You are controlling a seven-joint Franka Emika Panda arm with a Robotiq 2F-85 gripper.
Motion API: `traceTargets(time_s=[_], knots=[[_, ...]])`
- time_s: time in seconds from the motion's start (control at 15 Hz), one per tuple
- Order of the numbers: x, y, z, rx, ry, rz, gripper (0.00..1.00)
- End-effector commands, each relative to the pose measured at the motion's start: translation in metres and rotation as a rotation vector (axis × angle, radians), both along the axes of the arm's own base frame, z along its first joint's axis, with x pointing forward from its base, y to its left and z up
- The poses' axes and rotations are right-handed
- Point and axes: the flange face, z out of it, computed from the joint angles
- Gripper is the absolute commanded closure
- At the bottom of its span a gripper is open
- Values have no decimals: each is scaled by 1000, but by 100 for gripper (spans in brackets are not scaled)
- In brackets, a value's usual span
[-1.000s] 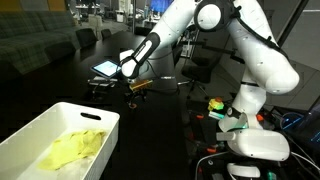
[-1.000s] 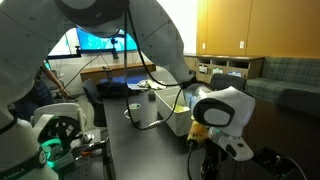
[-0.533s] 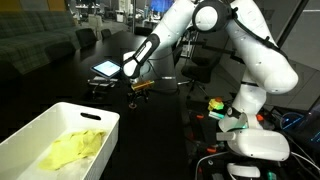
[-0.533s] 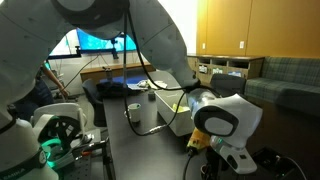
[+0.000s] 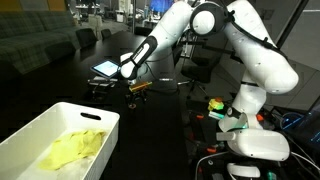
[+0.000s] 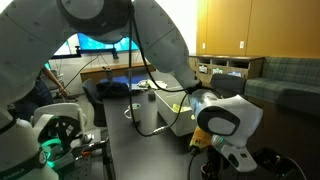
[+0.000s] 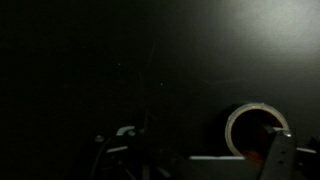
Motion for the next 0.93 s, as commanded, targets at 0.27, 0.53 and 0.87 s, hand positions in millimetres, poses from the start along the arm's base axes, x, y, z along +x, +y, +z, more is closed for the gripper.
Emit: traceTargets(time_s=[0.27, 0.53, 0.87], knots=[[13, 5, 6, -5, -5, 12, 66], [14, 7, 8, -4, -13, 17, 87], [11, 8, 11, -4, -12, 27, 87]])
